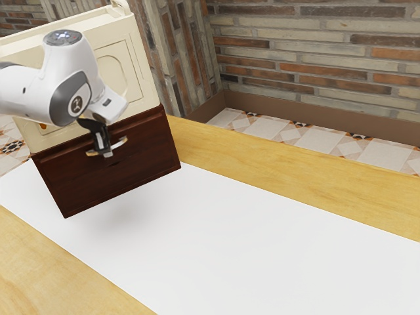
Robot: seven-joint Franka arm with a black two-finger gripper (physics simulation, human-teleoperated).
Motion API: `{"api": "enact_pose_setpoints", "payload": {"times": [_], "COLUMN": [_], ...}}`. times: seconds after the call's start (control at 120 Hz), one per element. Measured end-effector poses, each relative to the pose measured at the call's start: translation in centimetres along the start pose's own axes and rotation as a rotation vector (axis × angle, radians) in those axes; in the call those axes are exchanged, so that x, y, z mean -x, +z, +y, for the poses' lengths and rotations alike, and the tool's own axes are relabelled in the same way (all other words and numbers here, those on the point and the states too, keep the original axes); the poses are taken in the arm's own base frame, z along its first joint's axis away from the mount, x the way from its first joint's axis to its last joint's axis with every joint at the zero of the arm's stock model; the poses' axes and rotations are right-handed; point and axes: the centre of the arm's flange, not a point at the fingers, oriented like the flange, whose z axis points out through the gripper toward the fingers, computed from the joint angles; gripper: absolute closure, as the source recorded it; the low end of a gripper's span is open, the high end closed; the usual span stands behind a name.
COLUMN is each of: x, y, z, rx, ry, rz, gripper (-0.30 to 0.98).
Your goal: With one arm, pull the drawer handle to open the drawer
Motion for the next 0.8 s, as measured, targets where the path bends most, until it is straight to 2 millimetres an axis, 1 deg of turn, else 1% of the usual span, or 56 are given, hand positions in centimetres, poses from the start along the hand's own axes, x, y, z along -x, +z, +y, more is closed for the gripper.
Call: {"api": "enact_pose_setpoints", "payload": {"times": [0.175,0.283,0.45,0.567,0.658,0.8], "x": [-1.2,-1.6,-1.9,-2.1,-2.3,-2.1], "y": [-1.8,-1.7,-2.9,-3.2,-3.6,-4.0], "z": [2.5,4.2,7.0,8.5,10.1,11.4], "rx": [0.001,0.019,0.035,0.045,0.053,0.061], "ry": [0.029,0.04,0.058,0.067,0.077,0.074], "rz": [0.032,0.039,0.065,0.072,0.08,0.088], "gripper": [0.77,0.78,0.79,0.79,0.79,0.79]}}
